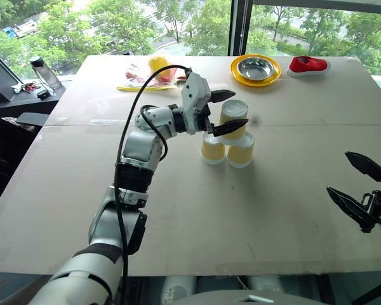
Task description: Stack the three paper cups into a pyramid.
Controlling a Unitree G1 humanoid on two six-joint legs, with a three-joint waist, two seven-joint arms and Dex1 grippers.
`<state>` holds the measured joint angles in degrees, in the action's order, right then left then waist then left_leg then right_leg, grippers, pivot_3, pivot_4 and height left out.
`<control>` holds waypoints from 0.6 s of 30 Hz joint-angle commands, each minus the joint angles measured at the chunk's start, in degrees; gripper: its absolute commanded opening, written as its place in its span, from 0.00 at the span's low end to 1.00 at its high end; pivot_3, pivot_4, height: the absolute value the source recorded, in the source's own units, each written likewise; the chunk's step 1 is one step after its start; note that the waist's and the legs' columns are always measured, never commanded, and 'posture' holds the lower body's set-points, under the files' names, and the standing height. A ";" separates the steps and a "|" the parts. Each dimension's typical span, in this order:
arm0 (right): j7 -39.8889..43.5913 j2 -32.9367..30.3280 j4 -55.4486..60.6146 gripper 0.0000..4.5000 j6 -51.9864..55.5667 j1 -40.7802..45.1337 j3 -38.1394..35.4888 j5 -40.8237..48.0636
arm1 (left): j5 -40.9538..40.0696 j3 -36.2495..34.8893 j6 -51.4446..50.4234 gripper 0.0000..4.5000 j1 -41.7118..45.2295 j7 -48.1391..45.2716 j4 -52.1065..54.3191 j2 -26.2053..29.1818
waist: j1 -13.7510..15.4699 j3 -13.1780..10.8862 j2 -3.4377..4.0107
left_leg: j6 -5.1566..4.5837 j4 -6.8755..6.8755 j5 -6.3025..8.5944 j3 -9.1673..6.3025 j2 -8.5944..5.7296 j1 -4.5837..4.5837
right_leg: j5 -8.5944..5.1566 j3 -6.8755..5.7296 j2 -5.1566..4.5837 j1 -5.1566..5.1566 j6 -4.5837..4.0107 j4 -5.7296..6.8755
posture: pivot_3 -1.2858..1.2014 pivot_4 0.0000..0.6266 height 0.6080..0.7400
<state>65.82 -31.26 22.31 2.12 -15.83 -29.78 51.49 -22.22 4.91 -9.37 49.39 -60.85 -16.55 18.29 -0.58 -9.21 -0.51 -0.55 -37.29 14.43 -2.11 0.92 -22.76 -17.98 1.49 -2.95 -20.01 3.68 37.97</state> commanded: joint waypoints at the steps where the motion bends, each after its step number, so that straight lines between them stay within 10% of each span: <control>1: 0.36 -0.55 0.44 1.00 -0.50 0.46 -1.17 0.24 | -5.94 -4.02 0.60 1.00 1.11 -1.91 6.40 -0.81 | 0.00 0.00 0.00 | 0.00 0.00 0.00 0.01 0.00 0.00 | 0.00 0.00 0.00 0.00 0.00 0.00 | 0.52 0.24 1.00; 9: 3.74 0.07 -5.43 1.00 -1.78 1.98 0.28 -2.09 | -12.35 -10.75 -8.39 1.00 -7.79 2.49 22.76 6.24 | -0.44 0.04 0.07 | 0.01 0.01 -0.01 0.02 0.05 0.07 | 0.00 0.04 0.02 0.02 0.00 0.02 | 0.52 0.24 1.00; 18: 11.47 0.09 -16.89 1.00 -7.73 1.29 1.75 -7.63 | -9.96 -20.59 -14.05 1.00 -49.58 8.50 43.11 17.94 | -0.09 -0.02 0.10 | -0.02 0.20 0.02 0.23 0.28 0.27 | -0.01 0.28 -0.10 0.08 -0.01 -0.07 | 0.52 0.24 1.00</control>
<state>75.45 -30.79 6.26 -3.41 -14.37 -27.26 44.44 -33.80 -13.94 -24.38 2.91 -53.59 22.81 35.47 -0.67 -9.23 -0.41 -0.57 -37.12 14.45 -1.96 1.22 -22.52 -17.99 1.71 -3.04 -19.94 3.65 37.89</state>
